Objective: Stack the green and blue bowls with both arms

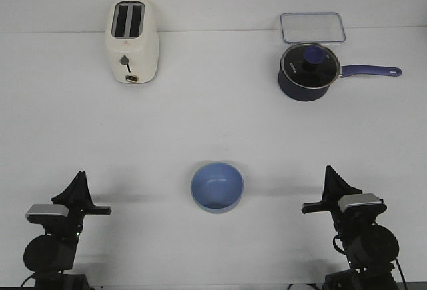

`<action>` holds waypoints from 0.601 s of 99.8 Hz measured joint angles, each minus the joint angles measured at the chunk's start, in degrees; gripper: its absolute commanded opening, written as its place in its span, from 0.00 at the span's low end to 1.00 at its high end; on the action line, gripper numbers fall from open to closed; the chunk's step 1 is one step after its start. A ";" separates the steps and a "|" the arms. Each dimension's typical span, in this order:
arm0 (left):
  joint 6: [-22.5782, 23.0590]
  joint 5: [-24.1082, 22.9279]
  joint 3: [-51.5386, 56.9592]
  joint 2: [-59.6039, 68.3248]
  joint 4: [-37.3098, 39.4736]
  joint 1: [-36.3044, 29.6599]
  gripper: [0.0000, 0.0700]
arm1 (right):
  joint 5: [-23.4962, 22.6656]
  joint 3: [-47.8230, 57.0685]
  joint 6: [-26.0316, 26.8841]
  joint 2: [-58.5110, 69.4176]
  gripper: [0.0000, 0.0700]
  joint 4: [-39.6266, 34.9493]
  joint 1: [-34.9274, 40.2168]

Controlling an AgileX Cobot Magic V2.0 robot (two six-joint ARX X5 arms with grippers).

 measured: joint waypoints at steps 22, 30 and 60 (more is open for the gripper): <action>0.15 0.02 -3.91 -3.91 -0.37 0.92 0.02 | -0.02 0.00 0.00 0.00 0.00 -0.02 0.00; 0.13 0.04 -3.96 -3.82 0.48 0.92 0.02 | 0.02 0.00 0.00 0.00 0.00 0.02 0.00; 0.13 0.04 -3.96 -3.98 1.36 0.92 0.02 | 0.02 0.00 0.00 0.00 0.00 0.00 0.00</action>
